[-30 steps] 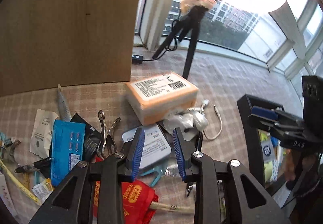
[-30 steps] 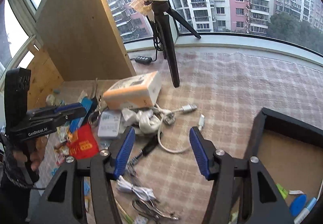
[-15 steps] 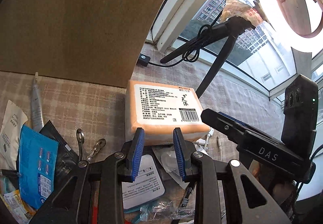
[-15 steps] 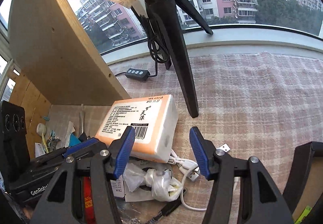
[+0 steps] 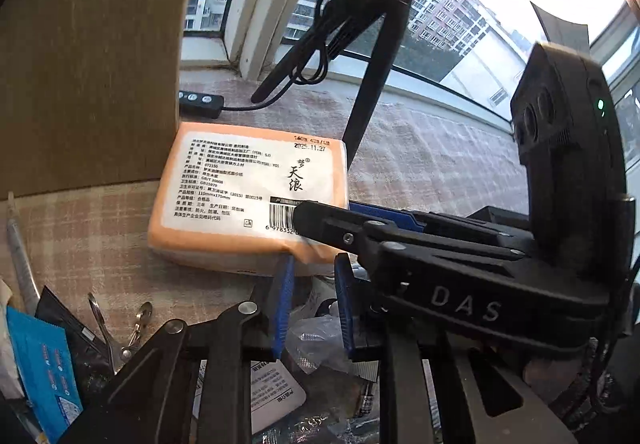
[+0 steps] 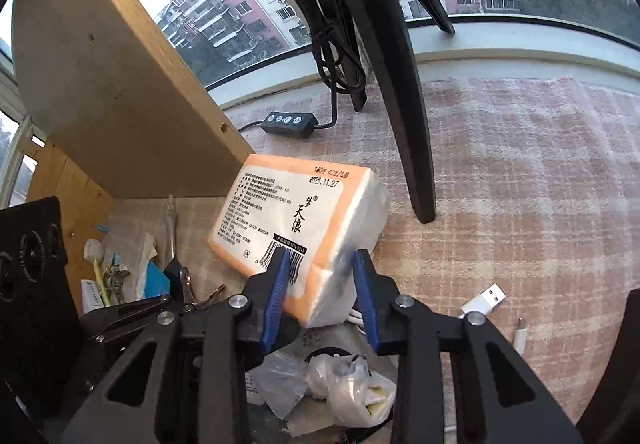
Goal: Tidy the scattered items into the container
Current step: 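Reach the left tool toward the orange box while the right tool approaches it too, then grip the orange box with both tools, carry it into the tray, release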
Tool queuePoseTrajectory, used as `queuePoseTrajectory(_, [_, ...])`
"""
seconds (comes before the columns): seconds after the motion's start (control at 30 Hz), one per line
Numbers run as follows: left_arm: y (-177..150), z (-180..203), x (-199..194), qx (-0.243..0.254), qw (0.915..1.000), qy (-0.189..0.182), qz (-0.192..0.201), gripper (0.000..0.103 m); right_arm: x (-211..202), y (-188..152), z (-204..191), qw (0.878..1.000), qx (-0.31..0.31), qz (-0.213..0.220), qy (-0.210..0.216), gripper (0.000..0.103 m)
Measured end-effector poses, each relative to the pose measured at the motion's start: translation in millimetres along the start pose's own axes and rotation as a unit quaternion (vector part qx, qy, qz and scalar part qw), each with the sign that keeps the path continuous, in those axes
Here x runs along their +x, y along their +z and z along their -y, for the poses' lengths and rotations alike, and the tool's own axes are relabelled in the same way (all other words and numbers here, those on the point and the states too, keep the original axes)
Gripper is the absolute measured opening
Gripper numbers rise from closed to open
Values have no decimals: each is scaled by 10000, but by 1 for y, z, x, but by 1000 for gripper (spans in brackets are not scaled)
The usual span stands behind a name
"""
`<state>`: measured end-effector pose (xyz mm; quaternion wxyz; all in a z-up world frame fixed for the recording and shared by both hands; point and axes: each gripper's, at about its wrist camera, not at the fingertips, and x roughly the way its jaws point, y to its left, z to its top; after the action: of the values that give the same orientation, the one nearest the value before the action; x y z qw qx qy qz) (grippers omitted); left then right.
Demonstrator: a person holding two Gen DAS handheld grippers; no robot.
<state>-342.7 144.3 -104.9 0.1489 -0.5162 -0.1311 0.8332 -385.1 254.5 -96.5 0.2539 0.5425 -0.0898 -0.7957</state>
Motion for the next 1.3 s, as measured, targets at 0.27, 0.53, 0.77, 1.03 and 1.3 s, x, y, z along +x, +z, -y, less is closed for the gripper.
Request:
queuePoseTrajectory(0.27, [10, -38, -41, -246, 9964, 472, 661, 40, -5, 5, 16, 9995, 298, -1, 108, 32])
queuePoseTrajectory(0.53, [27, -59, -4, -165, 9986, 483, 156, 58, 5, 8, 11, 9995, 281, -54, 146, 32])
queuePoseTrajectory(0.77, [24, -54, -4, -22, 9993, 309, 215, 60, 6, 9, 7, 9996, 212, -62, 147, 32])
queuePoseTrajectory(1.03, [11, -25, -51, 116, 9981, 245, 558, 59, -29, -7, 0, 9991, 274, 113, 303, 32])
queuePoseTrajectory(1.3, [-11, 44, -87, 520, 9951, -5, 843, 59, -112, -39, 10, 9969, 371, 617, 318, 32])
